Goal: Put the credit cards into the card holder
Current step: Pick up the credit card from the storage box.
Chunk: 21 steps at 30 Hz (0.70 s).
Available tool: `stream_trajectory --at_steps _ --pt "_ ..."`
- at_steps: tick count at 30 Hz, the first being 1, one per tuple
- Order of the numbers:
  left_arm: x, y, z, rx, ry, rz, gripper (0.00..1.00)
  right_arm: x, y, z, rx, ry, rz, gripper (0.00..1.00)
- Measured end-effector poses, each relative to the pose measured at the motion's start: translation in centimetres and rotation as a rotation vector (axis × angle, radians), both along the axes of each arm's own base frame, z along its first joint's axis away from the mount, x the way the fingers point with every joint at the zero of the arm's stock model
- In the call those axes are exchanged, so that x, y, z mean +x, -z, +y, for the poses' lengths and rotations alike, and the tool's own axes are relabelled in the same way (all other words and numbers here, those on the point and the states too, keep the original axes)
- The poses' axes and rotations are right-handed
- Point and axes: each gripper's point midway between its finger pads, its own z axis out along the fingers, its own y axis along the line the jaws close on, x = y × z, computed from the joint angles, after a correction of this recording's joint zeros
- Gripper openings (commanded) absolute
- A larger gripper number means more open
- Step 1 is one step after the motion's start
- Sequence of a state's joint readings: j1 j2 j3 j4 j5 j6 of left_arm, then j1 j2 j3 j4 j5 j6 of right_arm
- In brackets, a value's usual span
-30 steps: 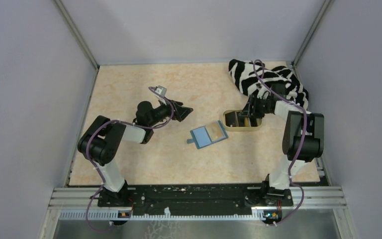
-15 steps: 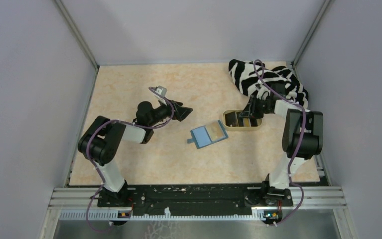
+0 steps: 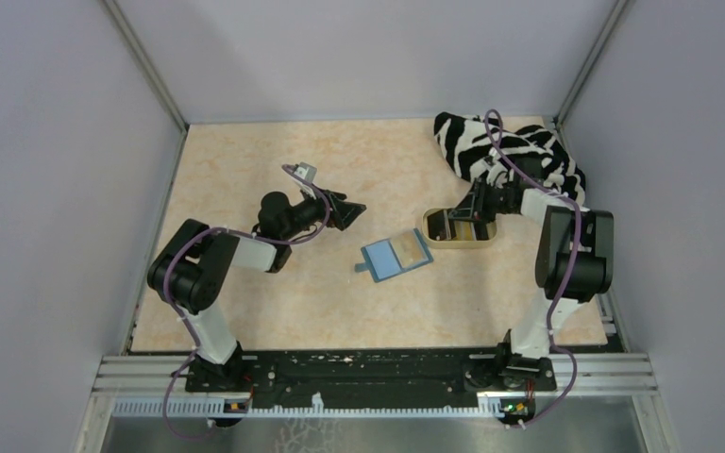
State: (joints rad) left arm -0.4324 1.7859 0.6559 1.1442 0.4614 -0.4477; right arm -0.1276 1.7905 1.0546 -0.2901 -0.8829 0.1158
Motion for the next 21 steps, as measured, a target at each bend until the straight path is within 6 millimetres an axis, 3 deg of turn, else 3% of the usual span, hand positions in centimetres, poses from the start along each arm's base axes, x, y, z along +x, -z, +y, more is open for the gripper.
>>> stream_trajectory --at_steps 7,21 --pt "0.0 0.0 0.0 0.000 0.000 0.000 0.99 -0.4 1.1 0.4 0.031 -0.013 0.045 0.28" --pt "0.0 0.0 0.0 0.000 0.000 0.000 0.99 -0.6 1.5 0.5 0.046 -0.006 0.075 0.00"
